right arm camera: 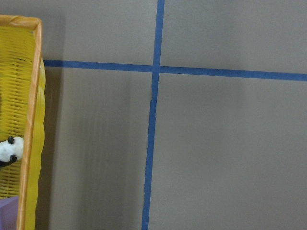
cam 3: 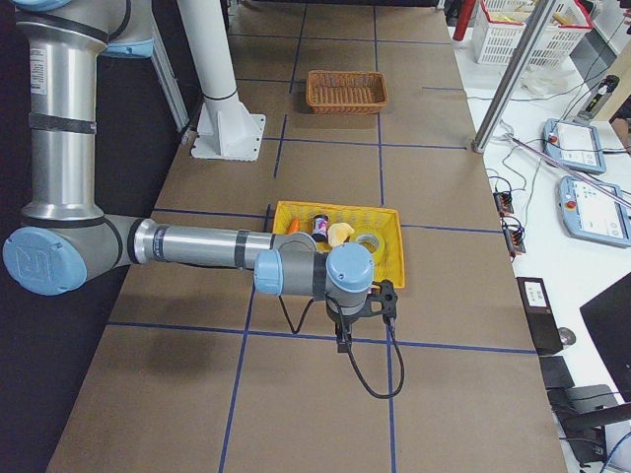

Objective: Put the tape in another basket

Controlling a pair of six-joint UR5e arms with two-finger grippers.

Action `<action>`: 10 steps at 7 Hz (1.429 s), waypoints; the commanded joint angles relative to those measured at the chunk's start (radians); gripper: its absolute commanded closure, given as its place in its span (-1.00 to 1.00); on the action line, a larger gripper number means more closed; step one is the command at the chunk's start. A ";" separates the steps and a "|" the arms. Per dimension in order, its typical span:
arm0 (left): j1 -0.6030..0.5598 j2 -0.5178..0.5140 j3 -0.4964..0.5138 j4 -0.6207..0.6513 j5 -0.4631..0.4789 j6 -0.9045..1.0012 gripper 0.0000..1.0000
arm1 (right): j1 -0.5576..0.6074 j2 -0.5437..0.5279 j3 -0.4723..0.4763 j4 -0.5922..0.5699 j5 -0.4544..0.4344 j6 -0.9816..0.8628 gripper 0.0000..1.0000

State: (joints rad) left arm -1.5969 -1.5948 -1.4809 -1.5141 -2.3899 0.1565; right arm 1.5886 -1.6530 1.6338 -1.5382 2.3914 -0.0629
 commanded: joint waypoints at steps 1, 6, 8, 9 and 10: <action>0.000 -0.004 0.001 -0.001 0.000 0.000 -1.00 | -0.001 0.091 0.008 -0.005 0.003 0.029 -1.00; 0.000 -0.002 -0.001 -0.006 -0.003 -0.002 -1.00 | -0.221 0.145 0.101 0.082 0.002 0.407 -1.00; 0.000 -0.005 -0.001 -0.009 -0.003 0.002 -1.00 | -0.327 0.145 0.048 0.266 -0.024 0.581 -1.00; 0.000 -0.007 0.001 -0.009 -0.003 0.000 -1.00 | -0.381 0.153 -0.016 0.373 -0.067 0.624 -1.00; 0.000 -0.007 -0.001 -0.009 -0.002 0.000 -1.00 | -0.428 0.166 -0.063 0.454 -0.113 0.696 -1.00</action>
State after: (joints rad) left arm -1.5969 -1.6005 -1.4812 -1.5231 -2.3927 0.1569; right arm 1.2219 -1.4998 1.6320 -1.1942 2.3300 0.5519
